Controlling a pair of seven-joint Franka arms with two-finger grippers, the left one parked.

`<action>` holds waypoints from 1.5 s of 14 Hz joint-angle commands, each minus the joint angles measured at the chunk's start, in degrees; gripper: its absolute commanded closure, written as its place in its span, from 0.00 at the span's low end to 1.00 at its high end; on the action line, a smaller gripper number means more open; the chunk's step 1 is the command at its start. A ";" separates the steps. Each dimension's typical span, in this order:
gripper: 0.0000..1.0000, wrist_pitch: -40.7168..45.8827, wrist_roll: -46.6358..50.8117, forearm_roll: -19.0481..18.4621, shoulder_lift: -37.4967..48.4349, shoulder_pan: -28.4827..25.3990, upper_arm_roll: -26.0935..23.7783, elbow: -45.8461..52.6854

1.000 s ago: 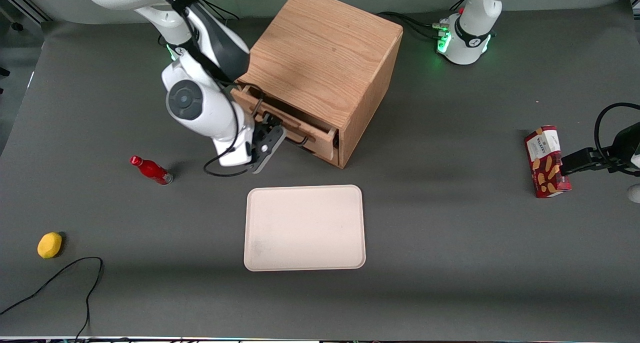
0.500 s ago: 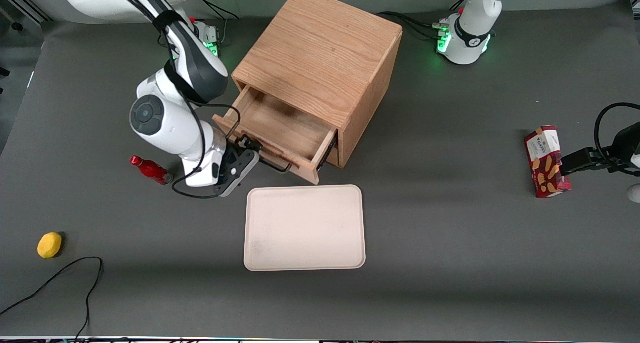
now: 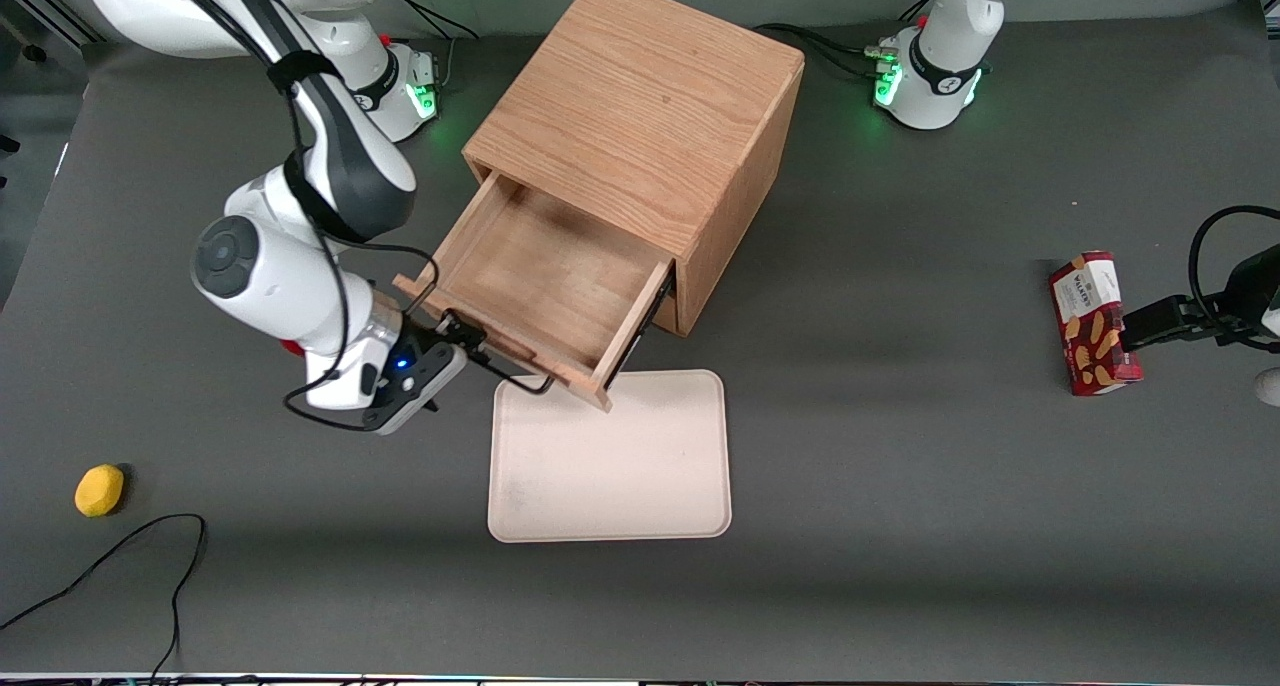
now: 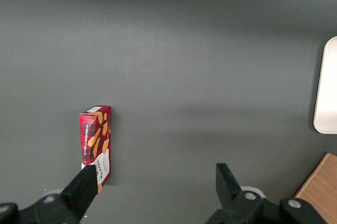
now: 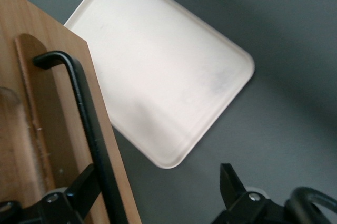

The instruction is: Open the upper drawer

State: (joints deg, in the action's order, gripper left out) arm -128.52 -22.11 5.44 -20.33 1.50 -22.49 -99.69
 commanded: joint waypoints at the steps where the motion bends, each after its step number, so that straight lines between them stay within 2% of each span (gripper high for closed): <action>1: 0.00 -3.03 -1.71 1.23 -1.81 -0.10 1.92 2.13; 8: 0.00 -3.57 -1.54 1.32 -1.29 0.78 3.94 4.58; 10: 0.00 -4.27 -1.19 1.67 1.77 1.91 6.57 4.68; 13: 0.00 -3.85 -1.19 4.92 8.35 3.77 9.03 3.19; 15: 0.00 6.12 2.65 7.55 12.84 4.29 12.02 2.92; 17: 0.00 17.37 14.14 7.83 16.89 4.56 14.75 2.83; 18: 0.00 22.83 18.72 6.35 18.47 4.56 14.85 2.74; 21: 0.00 35.06 29.29 -1.12 22.08 5.00 14.85 2.92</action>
State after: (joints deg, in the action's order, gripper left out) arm -97.84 0.36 7.97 -1.20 6.58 -7.47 -94.78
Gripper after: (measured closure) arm 0.000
